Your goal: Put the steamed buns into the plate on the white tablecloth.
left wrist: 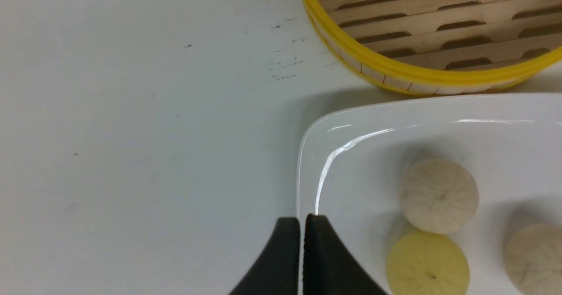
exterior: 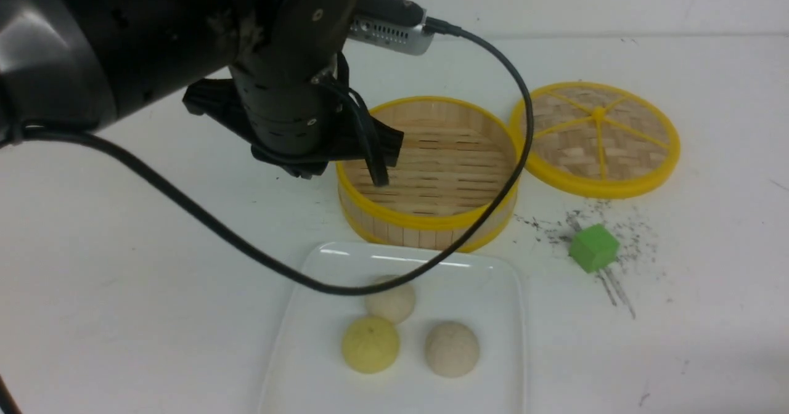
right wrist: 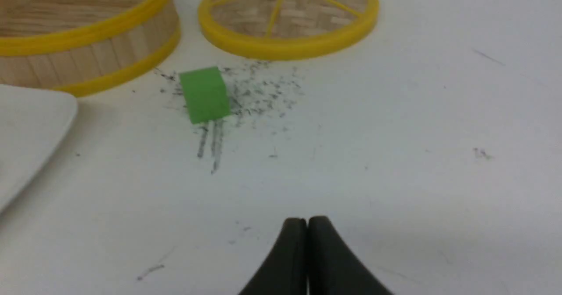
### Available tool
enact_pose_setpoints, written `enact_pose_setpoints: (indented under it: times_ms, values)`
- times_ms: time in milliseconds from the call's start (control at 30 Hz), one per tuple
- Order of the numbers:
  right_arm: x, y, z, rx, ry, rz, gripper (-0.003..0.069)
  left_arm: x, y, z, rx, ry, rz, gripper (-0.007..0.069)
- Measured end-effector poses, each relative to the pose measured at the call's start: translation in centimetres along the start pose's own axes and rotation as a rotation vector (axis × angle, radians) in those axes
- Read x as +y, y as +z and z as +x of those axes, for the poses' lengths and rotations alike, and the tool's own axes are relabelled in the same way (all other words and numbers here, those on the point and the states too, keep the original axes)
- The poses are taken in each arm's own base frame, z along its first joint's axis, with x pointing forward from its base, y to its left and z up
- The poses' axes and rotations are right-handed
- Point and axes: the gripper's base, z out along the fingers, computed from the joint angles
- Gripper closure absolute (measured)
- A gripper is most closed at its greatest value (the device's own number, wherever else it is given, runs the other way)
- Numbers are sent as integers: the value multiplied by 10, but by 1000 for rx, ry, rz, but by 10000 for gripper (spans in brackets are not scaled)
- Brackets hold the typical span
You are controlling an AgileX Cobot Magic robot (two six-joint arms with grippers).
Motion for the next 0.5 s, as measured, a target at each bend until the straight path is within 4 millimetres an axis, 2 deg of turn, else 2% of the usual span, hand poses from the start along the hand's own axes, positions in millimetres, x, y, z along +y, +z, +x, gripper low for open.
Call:
enact_pose_setpoints:
  times_ms: [100, 133, 267, 300, 333, 433, 500]
  values:
    - [-2, 3, 6, 12, 7, 26, 633, 7, -14, 2, -23, 3, 6, 591]
    - [-2, 3, 6, 7, 9, 35, 631, 14, -28, 4, -48, -7, 13, 589]
    - [-3, 3, 6, 1, 11, 44, 630, 28, -56, 10, -102, -31, 24, 589]
    - [-3, 3, 6, 0, 11, 44, 630, 37, -72, 14, -145, -39, 35, 588]
    - [-3, 3, 6, 0, 11, 44, 630, 38, -74, 15, -149, -41, 36, 588]
    - [-3, 3, 6, -1, 13, 52, 624, 56, -107, 26, -233, -46, 65, 588]
    - [-4, 3, 6, -2, 15, 60, 623, 63, -117, 32, -260, -55, 74, 588]
